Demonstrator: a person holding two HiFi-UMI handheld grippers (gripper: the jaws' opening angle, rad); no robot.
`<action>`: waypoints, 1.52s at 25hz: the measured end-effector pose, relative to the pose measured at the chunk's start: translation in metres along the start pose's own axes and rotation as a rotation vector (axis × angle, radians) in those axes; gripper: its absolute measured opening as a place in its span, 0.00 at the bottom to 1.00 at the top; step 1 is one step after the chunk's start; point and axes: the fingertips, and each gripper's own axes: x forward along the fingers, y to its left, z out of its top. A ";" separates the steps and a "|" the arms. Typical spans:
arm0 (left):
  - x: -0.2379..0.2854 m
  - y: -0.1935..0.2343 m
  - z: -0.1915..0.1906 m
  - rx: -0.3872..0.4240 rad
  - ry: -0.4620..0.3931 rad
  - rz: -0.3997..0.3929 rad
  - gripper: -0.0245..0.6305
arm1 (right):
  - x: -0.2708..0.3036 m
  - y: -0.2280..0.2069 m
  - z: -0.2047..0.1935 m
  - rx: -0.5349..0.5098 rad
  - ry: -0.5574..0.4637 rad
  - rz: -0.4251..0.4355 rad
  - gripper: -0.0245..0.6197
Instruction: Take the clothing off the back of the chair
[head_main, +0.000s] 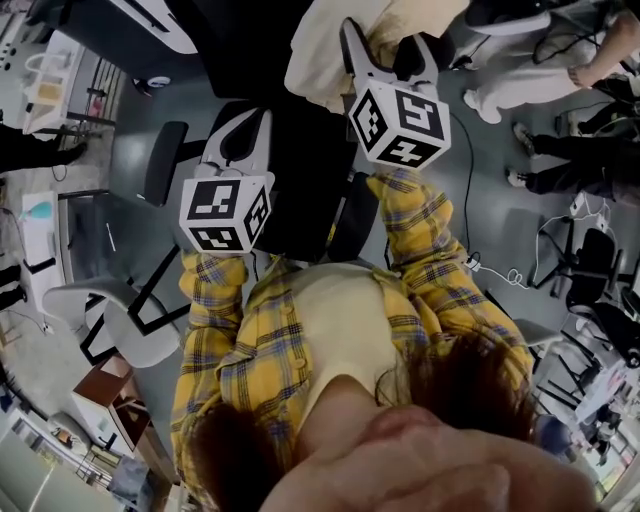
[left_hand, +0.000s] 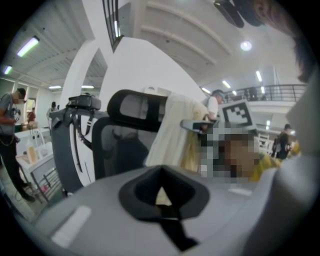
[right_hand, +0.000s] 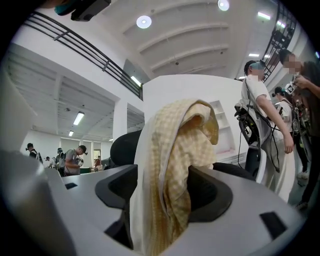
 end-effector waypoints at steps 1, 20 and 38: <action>-0.001 0.002 0.000 -0.003 -0.001 0.004 0.04 | 0.000 -0.001 0.000 0.008 -0.007 -0.012 0.47; -0.021 0.011 -0.001 -0.004 -0.028 0.000 0.04 | -0.018 0.008 0.010 -0.002 -0.037 0.009 0.16; -0.037 -0.006 0.016 0.021 -0.109 -0.093 0.04 | -0.072 0.016 0.036 -0.042 -0.106 -0.002 0.15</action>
